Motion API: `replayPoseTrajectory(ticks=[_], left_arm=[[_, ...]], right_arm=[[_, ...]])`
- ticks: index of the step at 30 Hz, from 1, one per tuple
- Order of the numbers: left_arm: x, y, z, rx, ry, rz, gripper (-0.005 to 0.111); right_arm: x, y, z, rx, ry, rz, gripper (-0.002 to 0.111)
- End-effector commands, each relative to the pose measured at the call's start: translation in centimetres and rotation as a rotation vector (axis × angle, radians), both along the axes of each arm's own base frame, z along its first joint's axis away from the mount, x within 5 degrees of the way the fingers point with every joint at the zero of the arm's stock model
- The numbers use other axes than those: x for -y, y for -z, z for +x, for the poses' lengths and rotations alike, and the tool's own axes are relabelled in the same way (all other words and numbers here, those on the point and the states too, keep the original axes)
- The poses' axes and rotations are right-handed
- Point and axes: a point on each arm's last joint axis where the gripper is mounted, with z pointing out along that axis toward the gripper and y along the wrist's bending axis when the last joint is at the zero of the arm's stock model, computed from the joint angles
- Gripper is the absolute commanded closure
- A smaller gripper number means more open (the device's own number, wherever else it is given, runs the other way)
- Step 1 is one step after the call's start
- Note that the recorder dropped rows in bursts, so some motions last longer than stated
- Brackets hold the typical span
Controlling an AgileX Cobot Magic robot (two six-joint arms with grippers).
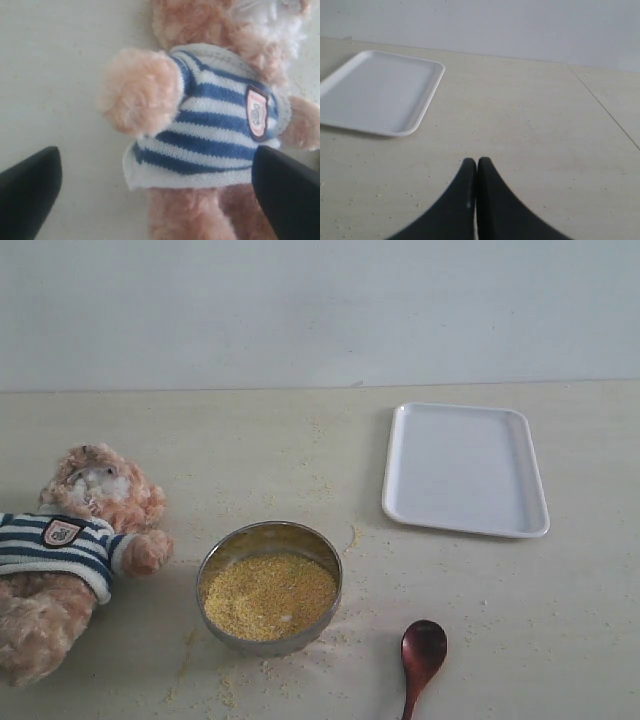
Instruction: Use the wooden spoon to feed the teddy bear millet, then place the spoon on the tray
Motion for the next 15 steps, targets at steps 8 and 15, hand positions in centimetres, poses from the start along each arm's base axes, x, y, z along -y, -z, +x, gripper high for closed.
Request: replayPoseTrajectory(ticks=[8,15], left_arm=[[0.4,4.8,1.5,-0.014,-0.084,-0.197,-0.001],[0.9,6.8,3.2,0.08,-0.115,-0.378,-0.001]], right_arm=[[0.0,-0.1,0.0,0.009,0.004,-0.005,0.108],[0.0,-0.1,0.0,0.009,0.003,-0.009,0.108]])
